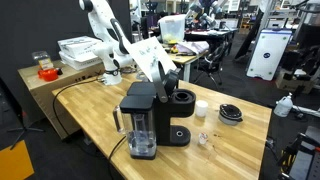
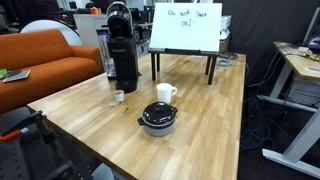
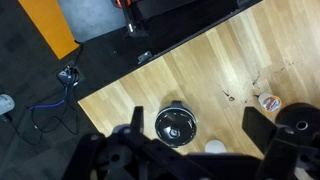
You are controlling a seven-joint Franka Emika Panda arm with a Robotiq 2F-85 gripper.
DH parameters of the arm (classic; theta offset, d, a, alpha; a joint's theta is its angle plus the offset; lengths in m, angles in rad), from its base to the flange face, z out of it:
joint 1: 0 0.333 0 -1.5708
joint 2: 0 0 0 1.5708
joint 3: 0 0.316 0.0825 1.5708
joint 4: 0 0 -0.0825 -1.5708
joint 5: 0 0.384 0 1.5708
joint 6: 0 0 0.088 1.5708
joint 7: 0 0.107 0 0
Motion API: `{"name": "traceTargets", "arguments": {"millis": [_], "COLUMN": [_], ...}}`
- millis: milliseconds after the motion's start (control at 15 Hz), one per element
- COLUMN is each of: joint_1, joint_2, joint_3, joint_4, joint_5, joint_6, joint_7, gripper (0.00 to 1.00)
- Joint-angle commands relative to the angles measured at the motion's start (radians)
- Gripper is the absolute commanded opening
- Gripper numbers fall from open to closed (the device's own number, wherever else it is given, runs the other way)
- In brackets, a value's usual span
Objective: Take the lid off the pot and put it on the table
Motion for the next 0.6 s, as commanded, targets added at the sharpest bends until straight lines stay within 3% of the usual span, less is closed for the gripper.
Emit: {"name": "traceTargets", "arguments": {"millis": [0, 533], "joint_1": [0.003, 0.020], "joint_2": [0.000, 0.080], "joint_3": [-0.003, -0.047], "joint_4": [0.002, 0.029], "joint_5": [-0.002, 0.030], "joint_6": [-0.002, 0.054], "joint_7": [0.001, -0.068], "gripper": [1.00, 1.00]}}
